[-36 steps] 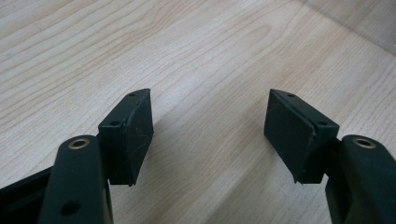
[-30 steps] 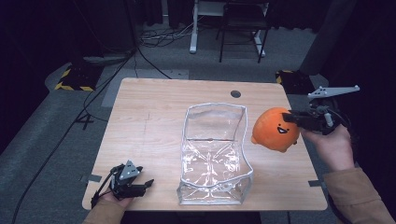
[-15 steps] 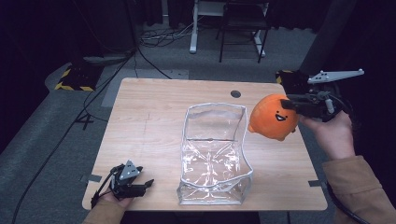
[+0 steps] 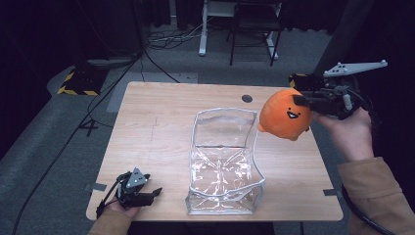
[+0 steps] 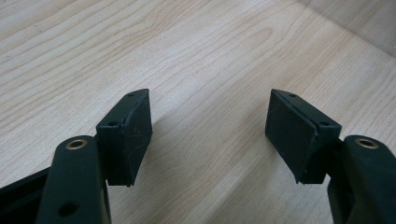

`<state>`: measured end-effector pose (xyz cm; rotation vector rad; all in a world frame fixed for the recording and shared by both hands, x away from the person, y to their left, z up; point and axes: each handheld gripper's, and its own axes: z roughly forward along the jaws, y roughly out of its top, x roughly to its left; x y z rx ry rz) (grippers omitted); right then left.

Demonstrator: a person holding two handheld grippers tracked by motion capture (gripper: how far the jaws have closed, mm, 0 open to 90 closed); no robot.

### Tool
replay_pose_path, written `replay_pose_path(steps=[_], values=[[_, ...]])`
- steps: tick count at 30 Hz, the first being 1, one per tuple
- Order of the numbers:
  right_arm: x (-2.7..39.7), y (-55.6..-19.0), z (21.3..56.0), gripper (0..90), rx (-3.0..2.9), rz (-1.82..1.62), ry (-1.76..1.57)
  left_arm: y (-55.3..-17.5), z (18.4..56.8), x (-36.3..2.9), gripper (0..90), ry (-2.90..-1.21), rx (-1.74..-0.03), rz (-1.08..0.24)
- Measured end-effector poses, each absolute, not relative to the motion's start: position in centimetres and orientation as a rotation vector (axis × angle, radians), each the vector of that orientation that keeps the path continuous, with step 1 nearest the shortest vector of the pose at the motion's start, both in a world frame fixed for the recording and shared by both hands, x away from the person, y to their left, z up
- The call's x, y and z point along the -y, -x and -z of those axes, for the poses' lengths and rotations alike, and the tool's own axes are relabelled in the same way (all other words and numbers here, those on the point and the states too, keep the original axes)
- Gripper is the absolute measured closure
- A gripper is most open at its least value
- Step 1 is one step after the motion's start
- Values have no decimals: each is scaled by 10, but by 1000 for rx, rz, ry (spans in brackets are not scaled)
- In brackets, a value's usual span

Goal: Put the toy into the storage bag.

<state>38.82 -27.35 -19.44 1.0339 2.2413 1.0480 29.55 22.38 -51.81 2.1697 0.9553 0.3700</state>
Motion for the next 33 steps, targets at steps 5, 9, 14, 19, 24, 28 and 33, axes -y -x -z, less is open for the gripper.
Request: replay_pose_path(steps=[5, 9, 14, 19, 24, 28, 33], values=[[265, -386, 181, 773, -2240, -1038, -998, -296, 518, -224, 322, -2174, -952, -376], [259, -385, 176, 773, -2243, -1043, -975, -296, 518, -223, 322, -2171, -954, -375], [244, -386, 170, 773, -2261, -1053, -927, -296, 518, -223, 322, -2171, -954, -376], [226, -389, 167, 773, -2289, -1066, -874, -296, 518, -223, 322, -2169, -953, -376], [206, -395, 170, 773, -2333, -1059, -836, -296, 518, -223, 322, -2170, -952, -376], [192, -398, 172, 773, -2360, -1057, -807, -296, 518, -223, 322, -2170, -952, -376], [173, -402, 173, 773, -2393, -1045, -781, -296, 518, -224, 322, -2170, -952, -378]])
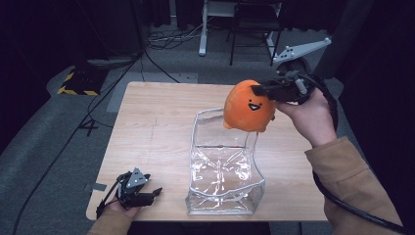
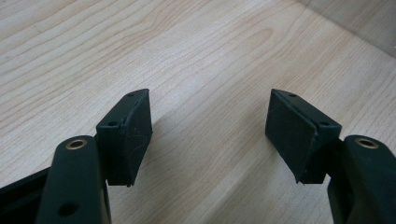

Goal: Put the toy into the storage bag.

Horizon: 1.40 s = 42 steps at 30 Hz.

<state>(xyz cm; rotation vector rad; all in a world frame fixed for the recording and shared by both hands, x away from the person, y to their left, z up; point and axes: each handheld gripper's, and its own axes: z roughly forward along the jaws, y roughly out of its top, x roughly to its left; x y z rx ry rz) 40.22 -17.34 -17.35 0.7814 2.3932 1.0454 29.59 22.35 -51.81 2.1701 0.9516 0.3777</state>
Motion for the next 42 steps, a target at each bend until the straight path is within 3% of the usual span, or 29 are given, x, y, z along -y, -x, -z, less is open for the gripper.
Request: replay_pose_path(steps=[15, 42], values=[[121, -413, 196, 772, -2507, -1007, -713, -296, 518, -223, 320, -2174, -955, -363], [85, -429, 264, 768, -2697, -867, -728, -296, 518, -223, 313, -2174, -954, -363]])
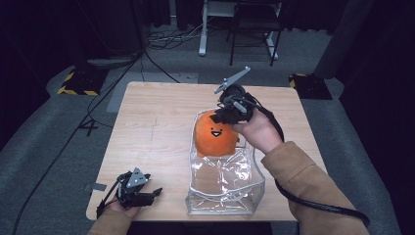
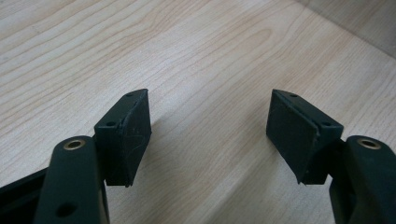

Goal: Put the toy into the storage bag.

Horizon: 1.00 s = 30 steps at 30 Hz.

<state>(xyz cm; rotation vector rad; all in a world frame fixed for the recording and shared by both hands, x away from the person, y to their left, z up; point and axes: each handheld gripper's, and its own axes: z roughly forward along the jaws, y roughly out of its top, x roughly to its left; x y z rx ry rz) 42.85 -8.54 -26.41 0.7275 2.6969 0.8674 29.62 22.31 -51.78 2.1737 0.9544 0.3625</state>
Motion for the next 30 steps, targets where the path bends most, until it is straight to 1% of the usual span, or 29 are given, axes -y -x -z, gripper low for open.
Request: replay_pose_path(steps=[30], values=[[58, -442, 330, 752, -2879, -587, -743, -296, 518, -223, 310, -2171, -955, -363]])
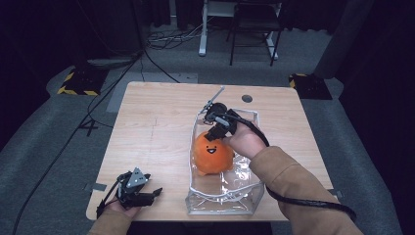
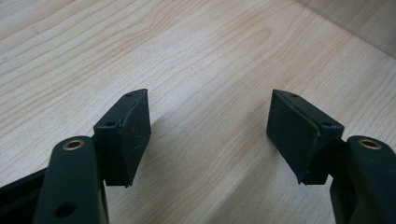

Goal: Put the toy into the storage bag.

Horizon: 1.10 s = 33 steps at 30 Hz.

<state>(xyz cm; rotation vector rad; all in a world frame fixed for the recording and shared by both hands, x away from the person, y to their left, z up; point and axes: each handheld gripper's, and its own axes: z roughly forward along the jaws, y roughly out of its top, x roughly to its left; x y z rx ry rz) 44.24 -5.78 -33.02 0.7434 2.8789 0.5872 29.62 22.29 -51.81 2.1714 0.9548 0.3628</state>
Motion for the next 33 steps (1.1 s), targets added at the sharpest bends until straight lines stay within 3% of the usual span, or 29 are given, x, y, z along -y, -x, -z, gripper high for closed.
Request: replay_pose_path(steps=[21, 33], values=[[49, -441, 349, 718, -2928, -461, -688, -296, 518, -223, 309, -2176, -951, -361], [50, -442, 350, 643, -2931, -456, -723, -296, 518, -223, 308, -2175, -952, -355]])
